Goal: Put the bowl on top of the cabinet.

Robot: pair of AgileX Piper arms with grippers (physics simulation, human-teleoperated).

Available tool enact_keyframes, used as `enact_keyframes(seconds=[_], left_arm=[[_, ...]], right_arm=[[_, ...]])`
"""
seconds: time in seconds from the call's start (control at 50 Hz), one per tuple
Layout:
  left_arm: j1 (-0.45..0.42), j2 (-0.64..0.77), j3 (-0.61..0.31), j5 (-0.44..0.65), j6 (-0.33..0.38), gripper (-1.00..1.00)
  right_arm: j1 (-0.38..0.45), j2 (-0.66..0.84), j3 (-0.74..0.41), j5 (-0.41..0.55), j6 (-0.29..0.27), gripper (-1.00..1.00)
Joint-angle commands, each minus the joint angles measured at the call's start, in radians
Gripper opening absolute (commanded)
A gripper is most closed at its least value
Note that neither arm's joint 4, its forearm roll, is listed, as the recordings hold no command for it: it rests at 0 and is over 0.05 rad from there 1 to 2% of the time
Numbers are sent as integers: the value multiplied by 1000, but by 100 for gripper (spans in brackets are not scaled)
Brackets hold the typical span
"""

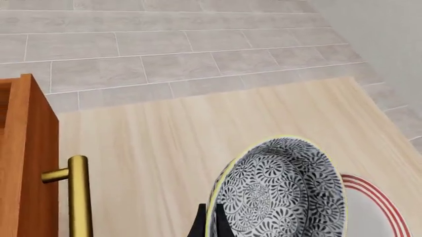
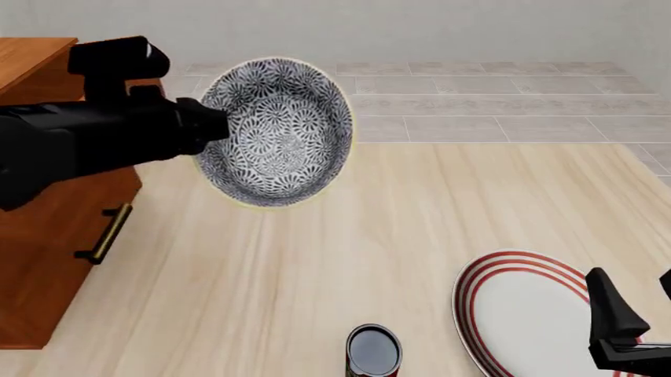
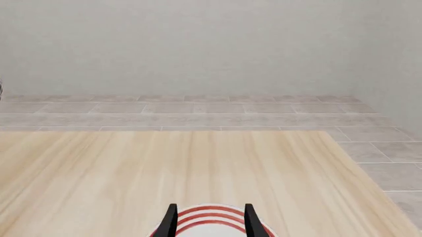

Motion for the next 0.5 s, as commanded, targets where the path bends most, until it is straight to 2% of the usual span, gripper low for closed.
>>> enact_keyframes(seconds=[0.02, 0.18, 0.28, 0.3, 0.5], left_arm=[[2, -2, -65, 44, 5, -100], [8, 1, -112, 73, 17, -100], [13, 10, -148, 95, 9, -100], [9, 18, -152, 99, -15, -100], [19, 27, -199, 130, -4, -100]], right_arm=[[0, 1, 0, -1, 0, 100], [0, 1, 0, -1, -1, 100], [0, 2, 0, -1, -1, 100], [0, 2, 0, -2, 0, 100], [1, 3, 1, -1, 2, 100]])
